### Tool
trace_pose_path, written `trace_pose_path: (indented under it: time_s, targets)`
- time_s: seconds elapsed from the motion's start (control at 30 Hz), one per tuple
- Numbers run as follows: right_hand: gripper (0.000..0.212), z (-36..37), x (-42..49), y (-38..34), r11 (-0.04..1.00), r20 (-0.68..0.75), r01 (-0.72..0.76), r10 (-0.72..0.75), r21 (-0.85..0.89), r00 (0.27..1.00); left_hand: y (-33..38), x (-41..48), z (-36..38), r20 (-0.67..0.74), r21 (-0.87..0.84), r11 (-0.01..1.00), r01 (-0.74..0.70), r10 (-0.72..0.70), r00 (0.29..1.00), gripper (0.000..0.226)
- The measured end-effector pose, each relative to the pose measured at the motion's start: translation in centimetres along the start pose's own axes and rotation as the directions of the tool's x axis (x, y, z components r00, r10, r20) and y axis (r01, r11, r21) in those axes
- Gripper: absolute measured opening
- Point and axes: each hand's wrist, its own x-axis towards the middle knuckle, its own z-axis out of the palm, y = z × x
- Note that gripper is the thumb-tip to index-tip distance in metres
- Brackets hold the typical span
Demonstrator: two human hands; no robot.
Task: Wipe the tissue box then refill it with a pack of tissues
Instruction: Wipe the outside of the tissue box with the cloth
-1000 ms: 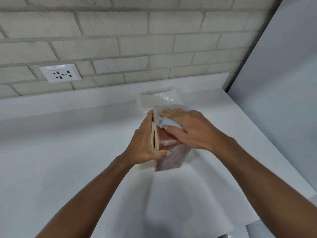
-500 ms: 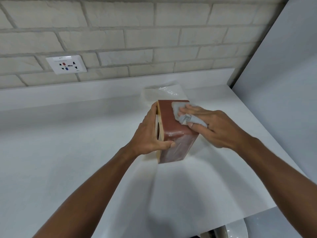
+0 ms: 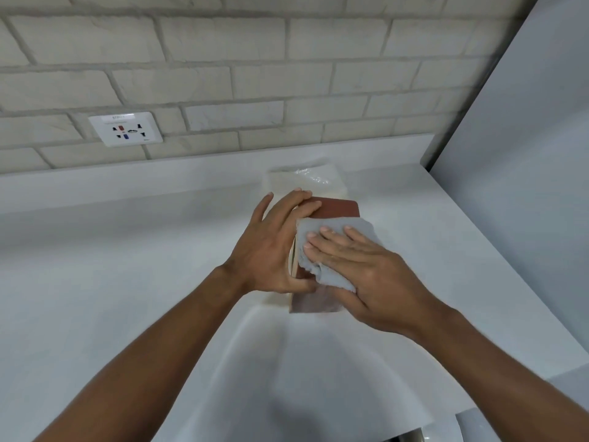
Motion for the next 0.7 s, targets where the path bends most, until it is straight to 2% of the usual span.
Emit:
trace_pose_path:
  time_s: [0.1, 0.23, 0.37, 0.43, 0.5, 0.6, 0.7]
  targets:
    - [0.049, 0.1, -0.9, 1.3, 0.999, -0.046, 0.026, -0.028, -0.035, 0.999, 0.3, 0.1, 0.2, -0.029, -0.037, 0.999, 0.010, -0.011, 1.000, 0.125]
    - [0.046, 0.8, -1.6, 1.8, 0.990, -0.224, -0.125, 0.137, 0.068, 0.965, 0.5, 0.0, 0.6, -0.038, -0.096, 0.994, 0.047, -0.051, 0.998, 0.127]
    - [0.052, 2.5, -0.3, -0.5, 0.998, -0.219, 0.033, -0.043, -0.051, 0.975, -0.2, 0.1, 1.6, -0.025, -0.149, 0.988, 0.032, -0.036, 0.999, 0.111]
    - [0.052, 2.2, 0.1, 0.1, 0.997, -0.230, 0.055, -0.064, -0.048, 0.971, -0.4, 0.3, 1.6, -0.062, -0.217, 0.976, 0.018, -0.033, 0.998, 0.110]
    - [0.046, 2.2, -0.3, 1.3, 1.000, -0.287, -0.004, 0.006, 0.008, 0.958, -0.2, 0.6, 1.5, -0.088, -0.283, 0.958, 0.032, -0.060, 0.994, 0.112]
    - [0.042, 2.6, -1.6, 2.1, 0.986, -0.388, -0.131, 0.162, 0.106, 0.907, 0.4, 0.7, 1.7, -0.100, -0.296, 0.955, 0.036, -0.068, 0.993, 0.115]
    - [0.042, 3.3, -1.8, 0.4, 0.995, -0.403, -0.096, 0.103, 0.036, 0.909, 0.2, 0.6, 2.0, -0.099, -0.289, 0.957, 0.031, -0.062, 0.993, 0.110]
